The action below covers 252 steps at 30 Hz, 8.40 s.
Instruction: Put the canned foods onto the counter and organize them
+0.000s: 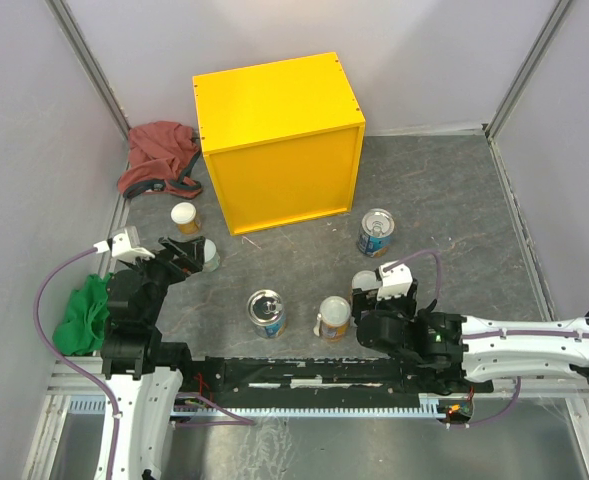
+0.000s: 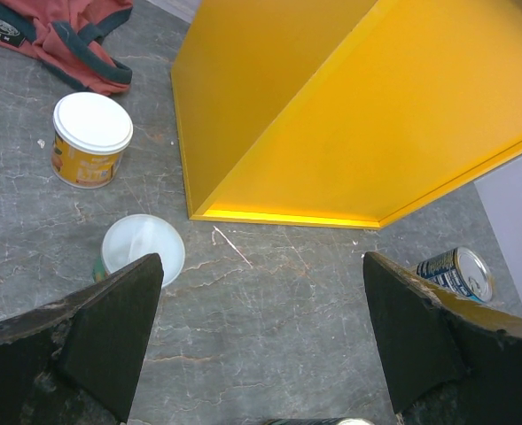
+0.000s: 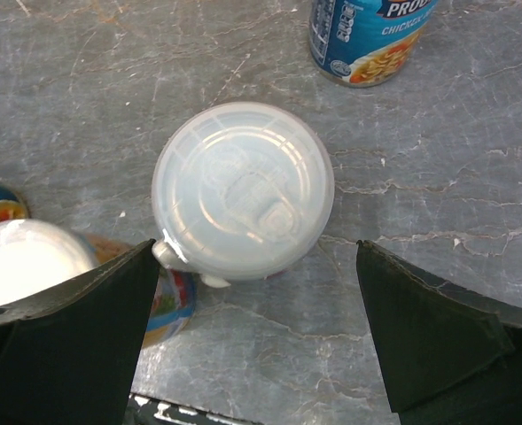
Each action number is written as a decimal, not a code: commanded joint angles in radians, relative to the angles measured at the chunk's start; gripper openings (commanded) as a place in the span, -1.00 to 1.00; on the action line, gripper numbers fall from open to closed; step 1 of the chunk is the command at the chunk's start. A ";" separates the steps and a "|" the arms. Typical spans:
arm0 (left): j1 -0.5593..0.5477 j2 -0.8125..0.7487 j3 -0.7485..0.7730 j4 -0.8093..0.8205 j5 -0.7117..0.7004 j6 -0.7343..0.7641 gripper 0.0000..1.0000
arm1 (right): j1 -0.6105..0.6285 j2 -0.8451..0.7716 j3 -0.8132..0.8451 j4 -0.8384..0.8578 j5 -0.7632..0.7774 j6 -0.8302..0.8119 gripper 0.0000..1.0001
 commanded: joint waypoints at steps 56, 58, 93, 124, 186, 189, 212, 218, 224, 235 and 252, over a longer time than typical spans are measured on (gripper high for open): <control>0.003 0.001 -0.040 0.145 -0.018 0.006 1.00 | -0.223 0.153 0.528 0.122 -0.042 -0.569 -0.97; 0.003 -0.011 -0.046 0.141 -0.034 0.001 0.99 | -0.224 0.188 0.603 0.103 -0.039 -0.591 -0.97; 0.002 0.050 0.033 0.145 -0.044 0.006 0.98 | -0.607 0.792 1.743 -0.006 -0.362 -0.867 -0.97; 0.003 0.132 0.055 0.148 -0.023 0.072 0.98 | -0.796 1.109 2.128 0.009 -0.533 -0.844 -0.96; 0.004 0.209 -0.091 0.345 -0.040 0.022 0.96 | -0.920 1.454 2.071 0.516 -0.734 -1.033 0.19; 0.003 0.215 -0.087 0.349 -0.031 0.025 0.96 | -0.920 1.445 2.064 0.509 -0.738 -1.017 0.36; 0.003 0.107 -0.075 0.298 -0.019 -0.005 0.96 | -0.923 1.220 1.888 0.456 -0.749 -0.945 0.99; 0.003 0.074 -0.067 0.267 -0.017 -0.013 0.96 | -0.922 1.098 1.749 0.464 -0.736 -0.944 0.98; 0.003 0.019 -0.062 0.221 -0.017 -0.026 0.96 | -0.907 0.961 1.590 0.463 -0.756 -0.935 0.98; 0.003 -0.055 -0.093 0.200 -0.001 -0.077 0.95 | -0.724 0.616 1.219 0.456 -0.581 -0.959 0.99; 0.004 -0.031 -0.110 0.218 0.030 -0.107 0.95 | -0.415 0.141 0.703 0.084 -0.511 -0.672 0.97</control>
